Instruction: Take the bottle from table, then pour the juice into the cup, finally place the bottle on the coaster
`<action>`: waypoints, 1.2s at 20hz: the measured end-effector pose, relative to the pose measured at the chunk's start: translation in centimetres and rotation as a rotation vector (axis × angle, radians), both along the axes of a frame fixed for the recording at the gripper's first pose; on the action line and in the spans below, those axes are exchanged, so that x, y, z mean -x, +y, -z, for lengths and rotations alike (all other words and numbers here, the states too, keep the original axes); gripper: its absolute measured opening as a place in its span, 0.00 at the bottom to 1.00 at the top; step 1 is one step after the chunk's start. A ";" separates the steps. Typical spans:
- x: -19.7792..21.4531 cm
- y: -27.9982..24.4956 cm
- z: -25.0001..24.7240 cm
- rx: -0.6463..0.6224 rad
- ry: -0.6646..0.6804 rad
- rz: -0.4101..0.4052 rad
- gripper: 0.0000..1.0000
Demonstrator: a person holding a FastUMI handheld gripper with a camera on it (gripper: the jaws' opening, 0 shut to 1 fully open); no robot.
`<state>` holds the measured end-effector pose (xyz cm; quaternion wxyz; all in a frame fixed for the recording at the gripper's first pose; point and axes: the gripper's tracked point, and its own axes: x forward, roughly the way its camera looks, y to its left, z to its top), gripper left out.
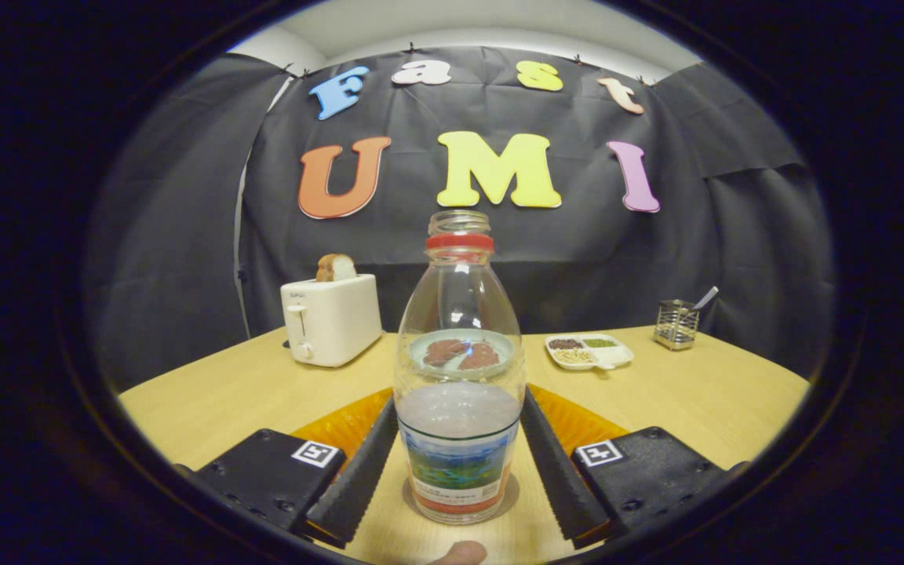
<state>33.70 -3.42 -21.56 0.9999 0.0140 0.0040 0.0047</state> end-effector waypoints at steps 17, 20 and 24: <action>10.1 -1.3 -10.5 -0.006 -0.020 0.025 1.00; 13.2 -1.9 -12.5 -0.031 -0.008 0.029 1.00; 18.2 -4.1 -14.6 -0.010 -0.042 0.106 1.00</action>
